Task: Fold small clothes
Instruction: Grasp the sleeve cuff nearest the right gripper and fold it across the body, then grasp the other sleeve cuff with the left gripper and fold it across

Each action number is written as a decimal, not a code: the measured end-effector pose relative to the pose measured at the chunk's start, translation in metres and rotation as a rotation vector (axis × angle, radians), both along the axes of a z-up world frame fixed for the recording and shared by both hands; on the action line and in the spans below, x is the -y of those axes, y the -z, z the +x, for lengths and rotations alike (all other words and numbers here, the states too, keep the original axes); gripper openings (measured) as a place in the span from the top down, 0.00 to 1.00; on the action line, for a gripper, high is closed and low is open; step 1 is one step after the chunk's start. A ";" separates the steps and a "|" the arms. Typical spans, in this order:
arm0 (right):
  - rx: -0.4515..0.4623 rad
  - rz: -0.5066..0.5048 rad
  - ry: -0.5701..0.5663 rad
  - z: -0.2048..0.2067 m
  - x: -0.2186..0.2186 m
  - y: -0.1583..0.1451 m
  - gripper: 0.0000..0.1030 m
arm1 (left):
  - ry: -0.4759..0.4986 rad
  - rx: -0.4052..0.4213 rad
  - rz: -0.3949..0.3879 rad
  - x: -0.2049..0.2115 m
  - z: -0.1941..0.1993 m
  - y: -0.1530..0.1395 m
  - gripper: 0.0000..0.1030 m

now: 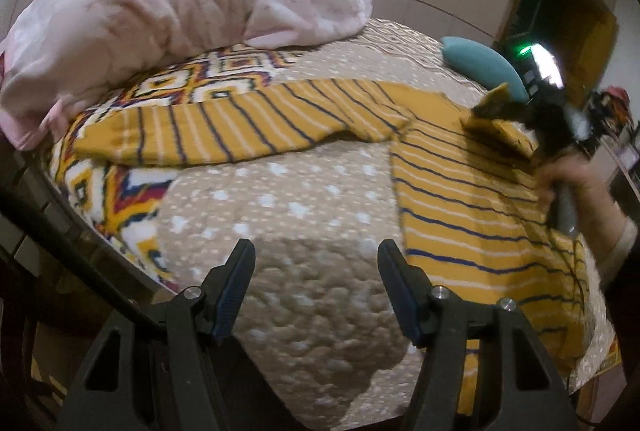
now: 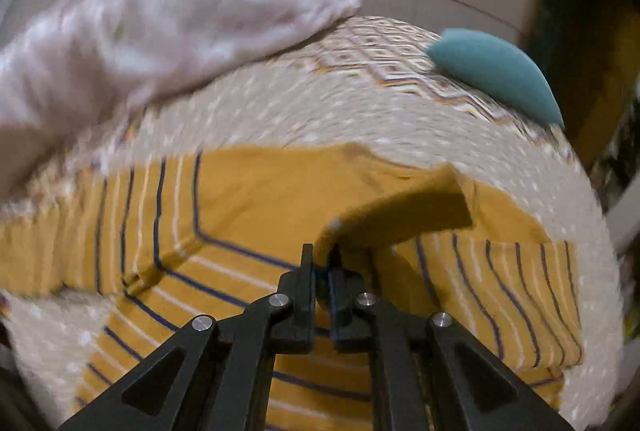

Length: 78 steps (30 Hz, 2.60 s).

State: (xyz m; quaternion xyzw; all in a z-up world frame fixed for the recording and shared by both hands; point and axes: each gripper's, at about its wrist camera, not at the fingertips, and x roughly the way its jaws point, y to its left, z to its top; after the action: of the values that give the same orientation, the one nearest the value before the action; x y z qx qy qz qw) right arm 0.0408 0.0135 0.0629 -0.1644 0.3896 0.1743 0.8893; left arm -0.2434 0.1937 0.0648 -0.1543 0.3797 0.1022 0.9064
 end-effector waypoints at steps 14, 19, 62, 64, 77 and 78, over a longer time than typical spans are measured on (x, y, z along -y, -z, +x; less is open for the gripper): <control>0.023 -0.033 -0.275 -0.078 -0.054 0.007 0.51 | -0.103 0.013 -0.080 -0.044 -0.008 0.006 0.38; -0.017 0.099 -0.196 -0.091 0.018 -0.006 0.46 | -0.207 0.055 -0.086 -0.073 -0.017 -0.005 0.36; 0.053 0.479 0.293 -0.183 0.291 0.003 0.43 | 0.182 0.191 -0.093 0.048 0.208 -0.131 0.95; 0.049 0.496 0.311 -0.188 0.302 0.007 0.43 | 0.273 0.182 -0.106 0.096 0.231 -0.134 0.95; -0.002 0.578 0.396 -0.200 0.355 0.031 0.43 | 0.584 -0.031 -0.148 0.282 0.306 -0.064 0.64; -0.005 0.582 0.399 -0.199 0.357 0.032 0.43 | 0.580 -0.029 -0.149 0.277 0.301 -0.063 0.57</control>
State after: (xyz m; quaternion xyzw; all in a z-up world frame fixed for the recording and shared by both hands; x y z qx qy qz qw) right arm -0.1584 -0.3437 0.0311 0.1756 0.3503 0.1012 0.9145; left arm 0.0575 -0.0837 0.1275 -0.1039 0.4275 -0.1870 0.8783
